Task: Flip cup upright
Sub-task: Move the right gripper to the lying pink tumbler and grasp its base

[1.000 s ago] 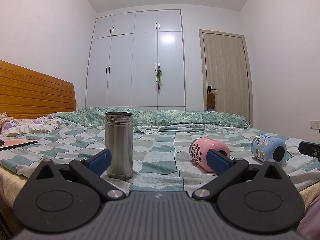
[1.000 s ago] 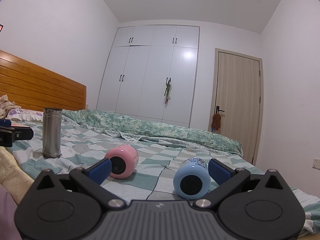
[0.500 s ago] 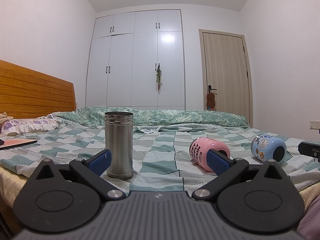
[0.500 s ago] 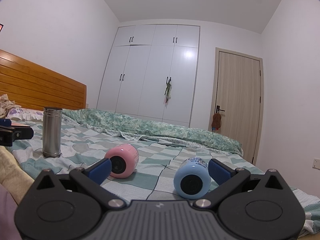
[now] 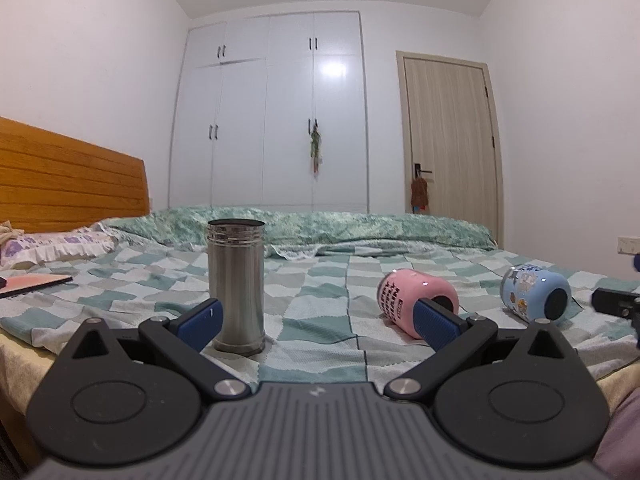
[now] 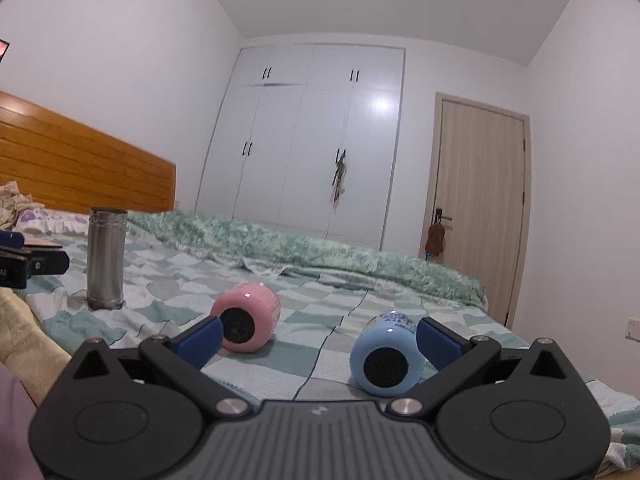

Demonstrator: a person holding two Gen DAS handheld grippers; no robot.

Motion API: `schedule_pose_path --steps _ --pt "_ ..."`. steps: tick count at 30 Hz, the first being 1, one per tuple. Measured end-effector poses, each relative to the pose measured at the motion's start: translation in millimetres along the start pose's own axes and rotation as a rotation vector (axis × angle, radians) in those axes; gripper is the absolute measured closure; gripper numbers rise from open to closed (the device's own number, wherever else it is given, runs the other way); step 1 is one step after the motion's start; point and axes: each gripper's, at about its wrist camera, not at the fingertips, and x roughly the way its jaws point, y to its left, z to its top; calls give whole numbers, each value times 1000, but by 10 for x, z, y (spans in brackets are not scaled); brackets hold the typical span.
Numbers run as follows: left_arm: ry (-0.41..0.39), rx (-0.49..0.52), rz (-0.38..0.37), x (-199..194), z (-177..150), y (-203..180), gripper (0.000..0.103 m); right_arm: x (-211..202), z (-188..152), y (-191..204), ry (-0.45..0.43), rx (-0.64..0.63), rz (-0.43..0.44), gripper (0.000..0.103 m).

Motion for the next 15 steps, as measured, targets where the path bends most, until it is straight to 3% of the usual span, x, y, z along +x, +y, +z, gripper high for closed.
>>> schedule_pose_path --steps 8,15 --pt "6 50 10 113 224 99 0 295 326 166 37 -24 124 0" --pt "42 53 24 432 304 339 0 999 606 485 215 -82 196 0"
